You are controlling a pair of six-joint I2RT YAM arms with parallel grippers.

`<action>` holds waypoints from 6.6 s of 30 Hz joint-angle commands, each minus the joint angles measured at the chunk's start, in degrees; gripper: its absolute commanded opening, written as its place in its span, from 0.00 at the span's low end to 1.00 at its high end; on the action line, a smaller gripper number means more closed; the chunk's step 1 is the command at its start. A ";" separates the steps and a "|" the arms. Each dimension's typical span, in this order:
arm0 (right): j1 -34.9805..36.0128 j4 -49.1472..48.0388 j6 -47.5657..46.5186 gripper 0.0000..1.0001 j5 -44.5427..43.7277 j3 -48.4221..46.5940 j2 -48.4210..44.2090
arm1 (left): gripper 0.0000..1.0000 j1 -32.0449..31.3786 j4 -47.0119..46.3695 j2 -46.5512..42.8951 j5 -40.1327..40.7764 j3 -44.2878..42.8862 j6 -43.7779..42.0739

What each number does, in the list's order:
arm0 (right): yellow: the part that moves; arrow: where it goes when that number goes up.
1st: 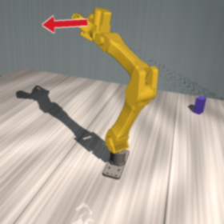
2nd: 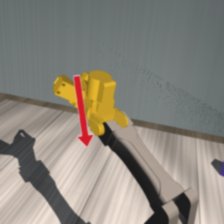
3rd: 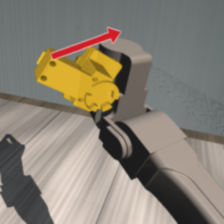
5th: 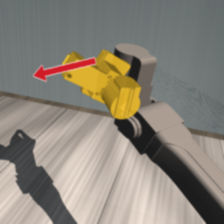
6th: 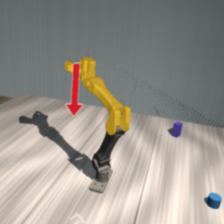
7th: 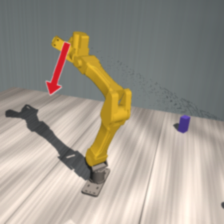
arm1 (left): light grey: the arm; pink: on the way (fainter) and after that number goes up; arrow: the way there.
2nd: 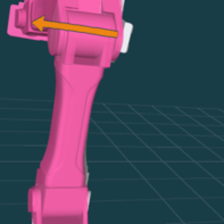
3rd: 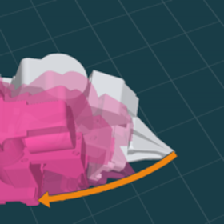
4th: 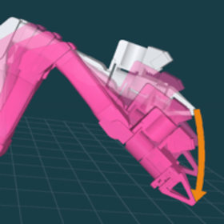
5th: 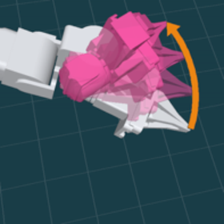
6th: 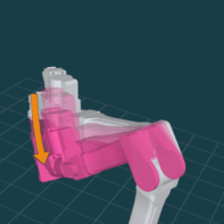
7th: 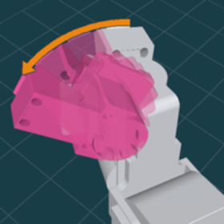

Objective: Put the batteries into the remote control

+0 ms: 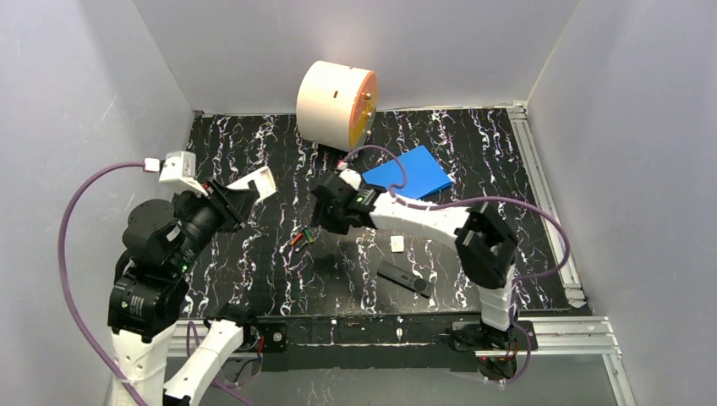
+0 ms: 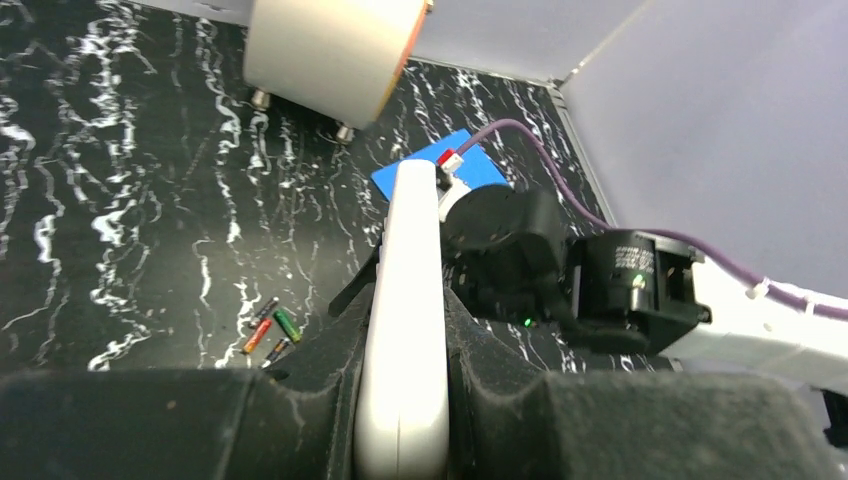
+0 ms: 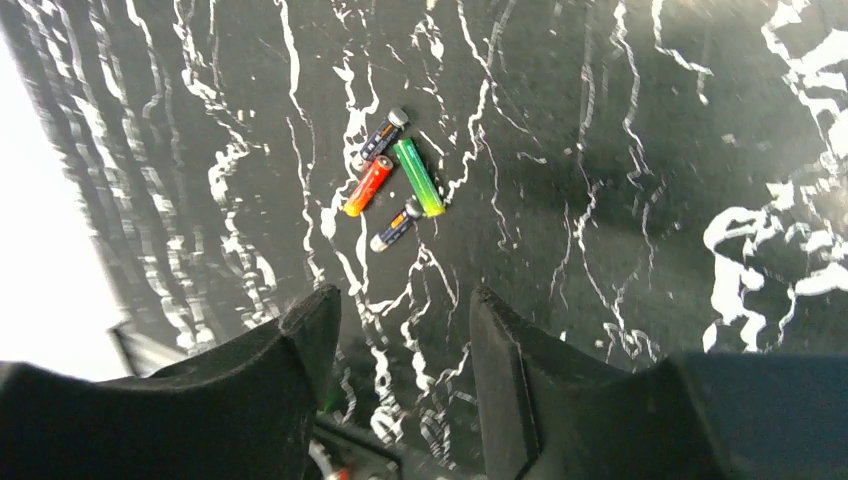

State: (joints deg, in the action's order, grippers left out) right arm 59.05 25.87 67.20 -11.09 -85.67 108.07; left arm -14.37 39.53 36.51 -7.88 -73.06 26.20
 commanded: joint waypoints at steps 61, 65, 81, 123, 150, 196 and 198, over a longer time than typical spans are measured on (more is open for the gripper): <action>12.23 23.44 -21.22 0.27 -17.92 -36.44 31.20 | 0.00 -0.02 16.58 -0.08 27.77 -7.28 -0.36; 12.19 23.50 -22.82 0.17 -19.08 -33.25 27.90 | 0.00 0.00 16.55 -0.04 27.18 -7.18 -0.27; -0.68 24.26 8.66 0.16 -17.88 -2.48 3.79 | 0.00 -0.04 12.60 0.28 19.07 -4.26 1.40; -6.60 -10.09 -60.18 0.76 3.03 9.76 -16.97 | 0.00 -0.04 12.40 2.39 17.21 -5.94 2.82; -4.92 9.14 -115.59 0.71 8.42 1.58 2.62 | 0.00 -0.04 9.43 9.90 18.78 -13.27 1.29; -7.64 13.27 -113.22 0.19 20.23 -1.68 15.04 | 0.00 -0.04 11.69 11.43 19.52 -15.20 -2.94; -7.63 13.90 -113.25 0.18 20.16 -1.69 14.76 | 0.00 0.00 11.67 11.45 19.53 -15.07 -3.01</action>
State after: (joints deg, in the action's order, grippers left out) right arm 51.70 36.01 -46.63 7.57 -88.14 119.11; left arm -14.37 51.09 47.70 11.46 -86.65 24.21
